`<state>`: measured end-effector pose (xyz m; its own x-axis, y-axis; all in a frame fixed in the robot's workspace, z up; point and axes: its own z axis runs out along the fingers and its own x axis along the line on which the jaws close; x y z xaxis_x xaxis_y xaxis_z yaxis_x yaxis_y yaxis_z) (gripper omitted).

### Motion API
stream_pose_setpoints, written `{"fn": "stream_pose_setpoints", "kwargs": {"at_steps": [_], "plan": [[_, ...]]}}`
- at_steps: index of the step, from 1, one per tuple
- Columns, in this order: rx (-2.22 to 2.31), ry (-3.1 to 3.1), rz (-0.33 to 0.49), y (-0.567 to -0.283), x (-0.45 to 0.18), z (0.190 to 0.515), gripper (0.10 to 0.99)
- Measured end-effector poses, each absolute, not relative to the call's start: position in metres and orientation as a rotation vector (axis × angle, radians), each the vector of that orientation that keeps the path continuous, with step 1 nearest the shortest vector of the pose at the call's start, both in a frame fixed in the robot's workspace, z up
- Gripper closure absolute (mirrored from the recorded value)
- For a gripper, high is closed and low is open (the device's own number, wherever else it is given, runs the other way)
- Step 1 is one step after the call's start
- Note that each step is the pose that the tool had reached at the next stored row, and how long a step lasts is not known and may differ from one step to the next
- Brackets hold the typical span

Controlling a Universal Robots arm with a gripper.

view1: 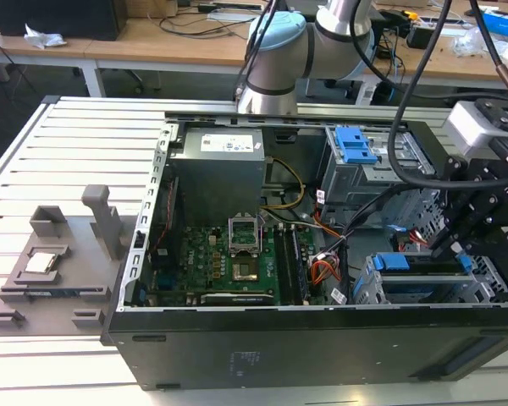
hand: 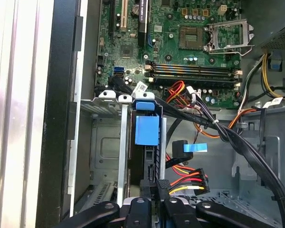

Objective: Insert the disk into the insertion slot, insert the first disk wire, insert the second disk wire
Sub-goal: 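Insert the first disk wire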

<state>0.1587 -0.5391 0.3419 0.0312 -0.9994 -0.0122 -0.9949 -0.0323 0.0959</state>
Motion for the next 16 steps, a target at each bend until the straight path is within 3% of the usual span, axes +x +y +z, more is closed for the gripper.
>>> {"fn": "stream_pose_setpoints", "kwargs": {"at_steps": [16], "plan": [[2.210, -2.143, -0.116, -0.5392, 0.1595, 0.3344, 0.918]]}}
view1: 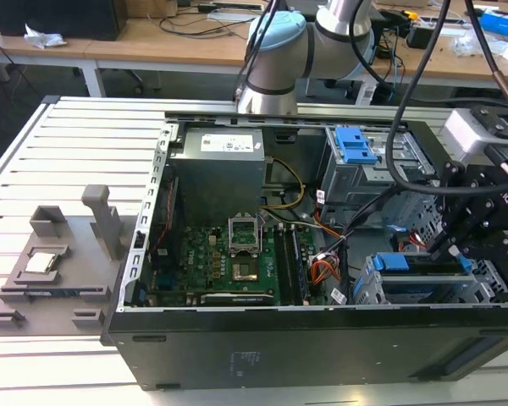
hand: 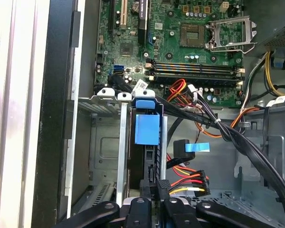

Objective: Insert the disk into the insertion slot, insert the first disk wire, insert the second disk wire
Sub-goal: 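Insert the first disk wire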

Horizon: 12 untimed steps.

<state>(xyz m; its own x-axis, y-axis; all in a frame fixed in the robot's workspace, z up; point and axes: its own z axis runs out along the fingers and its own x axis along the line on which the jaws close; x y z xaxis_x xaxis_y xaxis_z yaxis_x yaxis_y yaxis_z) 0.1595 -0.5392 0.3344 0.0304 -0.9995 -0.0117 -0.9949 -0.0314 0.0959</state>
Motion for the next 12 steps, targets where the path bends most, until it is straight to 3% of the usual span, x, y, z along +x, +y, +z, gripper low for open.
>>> {"fn": "stream_pose_setpoints", "kwargs": {"at_steps": [4, 5, 10, 12], "plan": [[2.211, -2.144, -0.118, -0.539, 0.159, 0.333, 0.906], [2.211, -2.143, -0.117, -0.539, 0.159, 0.335, 0.839], [2.211, -2.143, -0.117, -0.538, 0.159, 0.354, 0.839], [2.211, -2.143, -0.117, -0.538, 0.159, 0.355, 0.922]]}}
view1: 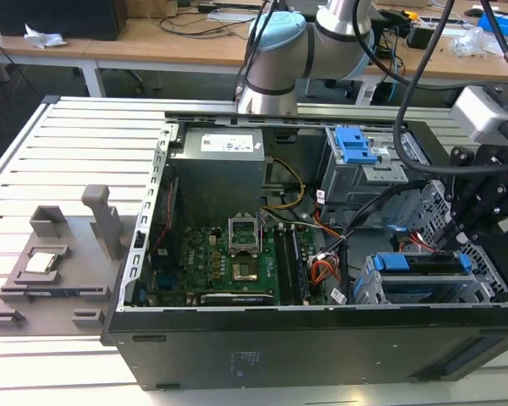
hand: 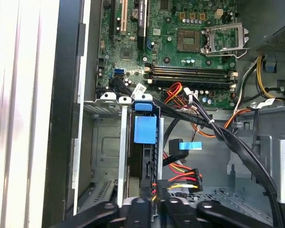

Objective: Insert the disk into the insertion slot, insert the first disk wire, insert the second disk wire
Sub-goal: 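Insert the first disk wire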

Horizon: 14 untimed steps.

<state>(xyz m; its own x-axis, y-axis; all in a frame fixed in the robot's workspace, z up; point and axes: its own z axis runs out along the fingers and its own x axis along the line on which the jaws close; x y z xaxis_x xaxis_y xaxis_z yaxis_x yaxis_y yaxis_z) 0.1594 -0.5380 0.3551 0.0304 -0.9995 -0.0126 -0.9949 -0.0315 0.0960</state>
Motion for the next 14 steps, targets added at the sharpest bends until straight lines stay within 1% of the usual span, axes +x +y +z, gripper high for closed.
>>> {"fn": "stream_pose_setpoints", "kwargs": {"at_steps": [1, 14], "plan": [[2.211, -2.143, -0.117, -0.5379, 0.1594, 0.3557, 0.980], [2.211, -2.143, -0.117, -0.5373, 0.1594, 0.3599, 0.980]]}}
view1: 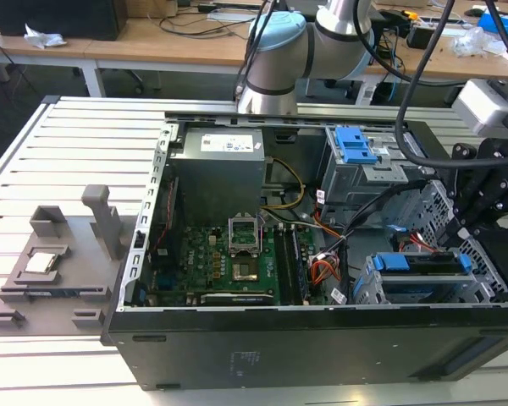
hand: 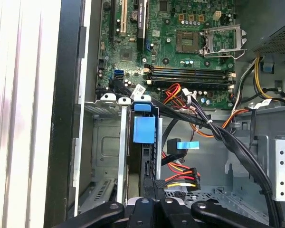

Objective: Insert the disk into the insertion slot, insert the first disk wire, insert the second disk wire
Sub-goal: 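Insert the first disk wire, then insert the second disk wire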

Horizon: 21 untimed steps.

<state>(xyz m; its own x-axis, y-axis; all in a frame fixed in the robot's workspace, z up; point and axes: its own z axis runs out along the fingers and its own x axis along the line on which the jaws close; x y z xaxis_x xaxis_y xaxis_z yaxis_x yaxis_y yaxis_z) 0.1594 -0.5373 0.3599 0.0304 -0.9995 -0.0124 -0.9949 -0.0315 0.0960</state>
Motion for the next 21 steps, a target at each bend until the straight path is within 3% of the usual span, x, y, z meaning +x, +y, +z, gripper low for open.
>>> {"fn": "stream_pose_setpoints", "kwargs": {"at_steps": [21], "plan": [[2.211, -2.143, -0.117, -0.537, 0.147, 0.360, 0.980]]}}
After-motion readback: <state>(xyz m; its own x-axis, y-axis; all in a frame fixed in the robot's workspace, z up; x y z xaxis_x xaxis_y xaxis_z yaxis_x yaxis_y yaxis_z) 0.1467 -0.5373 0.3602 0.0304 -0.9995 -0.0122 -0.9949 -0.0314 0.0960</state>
